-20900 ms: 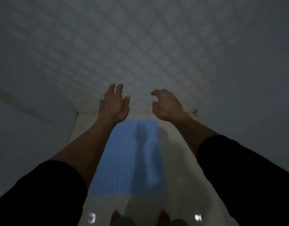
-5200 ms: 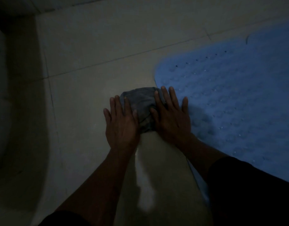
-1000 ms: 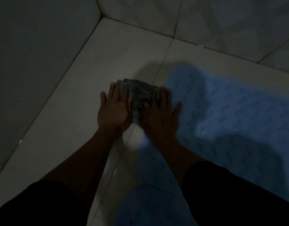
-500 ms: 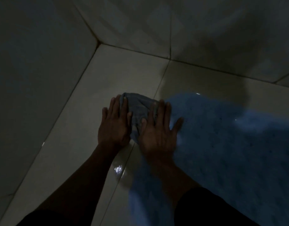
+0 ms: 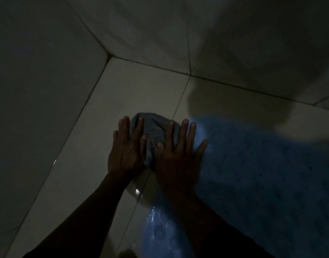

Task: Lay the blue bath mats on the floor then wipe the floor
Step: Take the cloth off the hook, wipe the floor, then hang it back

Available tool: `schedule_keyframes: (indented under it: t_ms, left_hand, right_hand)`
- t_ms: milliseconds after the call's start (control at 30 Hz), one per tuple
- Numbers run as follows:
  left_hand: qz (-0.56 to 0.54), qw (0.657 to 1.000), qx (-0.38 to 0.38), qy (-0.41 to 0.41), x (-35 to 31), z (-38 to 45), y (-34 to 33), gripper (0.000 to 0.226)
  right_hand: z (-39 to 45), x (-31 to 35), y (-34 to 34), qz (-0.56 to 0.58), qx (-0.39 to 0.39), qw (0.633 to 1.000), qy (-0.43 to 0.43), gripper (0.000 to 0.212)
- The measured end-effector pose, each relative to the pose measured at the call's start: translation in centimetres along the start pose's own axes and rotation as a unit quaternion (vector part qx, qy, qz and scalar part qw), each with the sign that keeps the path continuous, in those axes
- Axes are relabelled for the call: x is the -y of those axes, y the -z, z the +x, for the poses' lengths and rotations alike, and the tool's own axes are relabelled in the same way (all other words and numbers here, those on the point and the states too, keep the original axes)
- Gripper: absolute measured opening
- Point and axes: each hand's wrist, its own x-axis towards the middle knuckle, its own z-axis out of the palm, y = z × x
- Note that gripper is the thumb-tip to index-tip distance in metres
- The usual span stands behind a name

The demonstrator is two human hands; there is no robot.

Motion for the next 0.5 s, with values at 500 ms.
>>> schedule_keyframes:
  t_ms: [500]
  left_hand:
    - [-0.012, 0.994, -0.013, -0.108, -3.7, 9.2, 0.9, 0.063]
  right_hand:
    - [8.2, -1.6, 0.0, -0.060, -0.033, 0.998, -0.014, 0.069]
